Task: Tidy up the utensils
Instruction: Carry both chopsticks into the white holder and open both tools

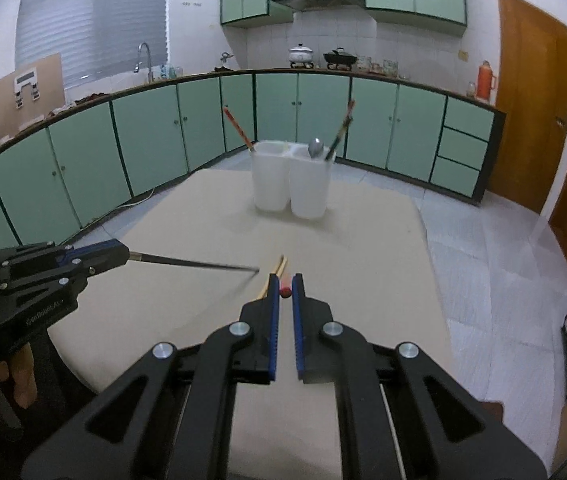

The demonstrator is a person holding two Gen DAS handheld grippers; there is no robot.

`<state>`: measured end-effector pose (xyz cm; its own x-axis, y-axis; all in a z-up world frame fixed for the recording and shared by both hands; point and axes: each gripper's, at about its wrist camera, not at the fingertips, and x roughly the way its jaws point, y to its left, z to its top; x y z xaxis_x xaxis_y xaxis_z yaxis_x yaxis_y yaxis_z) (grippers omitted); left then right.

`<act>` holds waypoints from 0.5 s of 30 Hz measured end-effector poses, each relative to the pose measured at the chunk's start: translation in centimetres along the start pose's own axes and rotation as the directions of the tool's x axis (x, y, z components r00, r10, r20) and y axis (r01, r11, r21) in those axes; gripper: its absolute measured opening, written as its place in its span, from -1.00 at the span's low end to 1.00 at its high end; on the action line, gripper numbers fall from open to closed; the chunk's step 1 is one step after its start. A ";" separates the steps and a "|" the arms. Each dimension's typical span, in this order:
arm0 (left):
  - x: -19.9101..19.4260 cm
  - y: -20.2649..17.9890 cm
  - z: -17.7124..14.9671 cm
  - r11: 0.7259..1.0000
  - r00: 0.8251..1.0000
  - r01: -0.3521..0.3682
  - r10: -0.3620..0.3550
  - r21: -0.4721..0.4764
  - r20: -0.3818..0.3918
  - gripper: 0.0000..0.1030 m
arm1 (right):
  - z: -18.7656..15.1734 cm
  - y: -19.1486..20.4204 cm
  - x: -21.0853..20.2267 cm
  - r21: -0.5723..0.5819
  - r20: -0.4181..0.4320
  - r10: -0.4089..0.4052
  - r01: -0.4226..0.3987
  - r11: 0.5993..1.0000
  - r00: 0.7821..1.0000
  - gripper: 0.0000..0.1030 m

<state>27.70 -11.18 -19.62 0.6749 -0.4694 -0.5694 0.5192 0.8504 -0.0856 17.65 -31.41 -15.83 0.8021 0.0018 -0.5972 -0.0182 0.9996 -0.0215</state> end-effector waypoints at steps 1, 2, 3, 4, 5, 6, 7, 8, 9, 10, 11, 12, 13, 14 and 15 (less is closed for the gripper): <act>0.1 0.0 0.4 1.000 1.000 0.001 -0.001 0.006 -0.001 -0.87 | 0.9 -0.1 0.1 -0.014 -0.002 0.002 -0.002 1.000 1.000 -0.90; 0.2 0.1 1.0 1.000 1.000 0.003 -0.003 0.011 -0.004 -0.87 | 1.7 -0.1 0.4 -0.029 -0.008 0.005 -0.005 1.000 1.000 -0.90; 0.3 0.2 1.7 1.000 1.000 0.008 -0.008 0.012 -0.008 -0.87 | 2.6 -0.2 0.8 -0.045 -0.013 0.006 -0.006 0.999 1.000 -0.90; 0.4 0.4 2.2 1.000 1.000 0.015 -0.015 0.012 -0.014 -0.87 | 3.2 -0.1 0.9 -0.054 -0.011 0.004 -0.004 0.999 1.000 -0.90; 0.6 0.6 2.9 1.000 1.000 0.021 -0.021 0.014 -0.018 -0.87 | 4.0 -0.1 1.1 -0.066 -0.016 0.007 -0.008 0.998 1.000 -0.90; 0.8 0.6 3.5 1.000 1.000 0.022 -0.021 0.019 -0.023 -0.87 | 5.1 -0.1 1.6 -0.078 -0.022 0.012 -0.013 0.997 1.000 -0.90; 1.0 0.7 4.1 0.999 0.999 0.021 -0.020 0.026 -0.029 -0.87 | 6.0 -0.1 2.1 -0.086 -0.029 0.016 -0.019 0.996 0.999 -0.90; 1.3 0.8 5.0 0.999 0.999 0.023 -0.021 0.034 -0.032 -0.87 | 6.7 -0.1 2.5 -0.094 -0.036 0.020 -0.024 0.995 0.999 -0.90; 1.5 1.0 5.5 0.999 0.999 0.026 -0.025 0.036 -0.033 -0.87 | 7.6 -0.2 2.9 -0.099 -0.034 0.018 -0.021 0.995 0.999 -0.90; 1.9 1.2 6.2 0.999 0.999 0.032 -0.031 0.039 -0.040 -0.87 | 8.3 -0.1 3.4 -0.106 -0.039 0.021 -0.025 0.994 0.999 -0.90; 2.3 1.5 6.8 0.999 0.998 0.037 -0.036 0.035 -0.047 -0.87 | 8.9 -0.1 3.9 -0.115 -0.046 0.024 -0.030 0.993 0.999 -0.90; 2.7 1.8 7.2 0.999 0.998 0.043 -0.041 0.031 -0.055 -0.87 | 9.5 -0.1 4.4 -0.123 -0.055 0.024 -0.031 0.992 0.998 -0.89; 3.1 2.1 7.6 0.998 0.997 0.047 -0.045 0.030 -0.063 -0.87 | 10.0 -0.1 4.8 -0.129 -0.066 0.028 -0.036 0.991 0.997 -0.89; 3.5 2.3 8.3 0.998 0.997 0.049 -0.047 0.032 -0.068 -0.87 | 10.7 -0.1 5.1 -0.137 -0.077 0.033 -0.043 0.990 0.996 -0.90; 3.7 2.4 8.8 0.998 0.996 0.053 -0.050 0.033 -0.074 -0.87 | 11.5 -0.2 5.6 -0.140 -0.089 0.035 -0.047 0.989 0.995 -0.90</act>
<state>36.09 -12.93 -14.72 0.6075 -0.4927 -0.6230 0.5713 0.8160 -0.0883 29.01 -31.25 -9.93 0.7445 0.0340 -0.6668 -0.1393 0.9846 -0.1053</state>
